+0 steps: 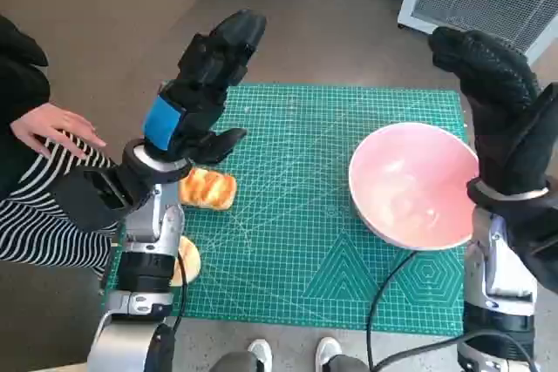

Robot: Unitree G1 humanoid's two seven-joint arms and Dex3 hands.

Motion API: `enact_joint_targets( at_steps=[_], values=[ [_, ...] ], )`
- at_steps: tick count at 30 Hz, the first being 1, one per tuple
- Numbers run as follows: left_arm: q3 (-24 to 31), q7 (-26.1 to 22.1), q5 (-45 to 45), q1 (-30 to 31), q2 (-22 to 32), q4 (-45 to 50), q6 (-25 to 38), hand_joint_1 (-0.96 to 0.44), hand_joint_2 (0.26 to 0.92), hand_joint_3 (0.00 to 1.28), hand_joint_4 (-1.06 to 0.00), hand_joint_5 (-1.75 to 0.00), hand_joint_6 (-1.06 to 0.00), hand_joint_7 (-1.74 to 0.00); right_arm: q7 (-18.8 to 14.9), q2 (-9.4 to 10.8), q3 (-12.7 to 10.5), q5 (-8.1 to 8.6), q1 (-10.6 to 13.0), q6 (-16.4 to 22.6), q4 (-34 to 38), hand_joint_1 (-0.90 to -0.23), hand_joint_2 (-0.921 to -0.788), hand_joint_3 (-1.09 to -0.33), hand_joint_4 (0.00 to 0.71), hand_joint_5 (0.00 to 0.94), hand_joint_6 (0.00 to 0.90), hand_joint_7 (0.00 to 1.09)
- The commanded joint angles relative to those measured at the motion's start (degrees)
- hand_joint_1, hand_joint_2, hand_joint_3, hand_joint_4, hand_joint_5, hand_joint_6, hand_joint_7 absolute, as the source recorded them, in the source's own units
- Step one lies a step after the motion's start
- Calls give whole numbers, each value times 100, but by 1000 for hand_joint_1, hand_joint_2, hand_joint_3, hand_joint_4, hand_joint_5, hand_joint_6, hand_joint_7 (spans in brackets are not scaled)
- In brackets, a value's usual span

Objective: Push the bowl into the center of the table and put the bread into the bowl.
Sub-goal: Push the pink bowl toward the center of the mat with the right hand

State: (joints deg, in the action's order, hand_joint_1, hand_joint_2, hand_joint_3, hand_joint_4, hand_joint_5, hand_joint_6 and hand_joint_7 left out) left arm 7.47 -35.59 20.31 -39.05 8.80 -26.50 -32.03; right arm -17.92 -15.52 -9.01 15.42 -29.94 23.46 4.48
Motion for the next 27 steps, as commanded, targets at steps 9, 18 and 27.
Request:
enact_joint_targets(
  at_steps=[9,18,27],
  values=[
    [46,-51,10,-49,35,-109,-45,-760,921,347,-54,-8,1,-407,-84,-43,-27,-57,162,-34,40,-704,-921,-648,162,0,76,442],
    [70,-85,46,-43,13,-134,-38,-758,921,346,-52,-7,1,-404,-81,-60,-36,-87,165,-10,43,-701,-921,-653,162,0,74,443],
    [68,-87,79,-14,4,-67,-19,-756,921,345,-51,-6,1,-416,-79,-61,-29,-122,180,42,80,-698,-921,-661,162,0,72,444]
  ],
)
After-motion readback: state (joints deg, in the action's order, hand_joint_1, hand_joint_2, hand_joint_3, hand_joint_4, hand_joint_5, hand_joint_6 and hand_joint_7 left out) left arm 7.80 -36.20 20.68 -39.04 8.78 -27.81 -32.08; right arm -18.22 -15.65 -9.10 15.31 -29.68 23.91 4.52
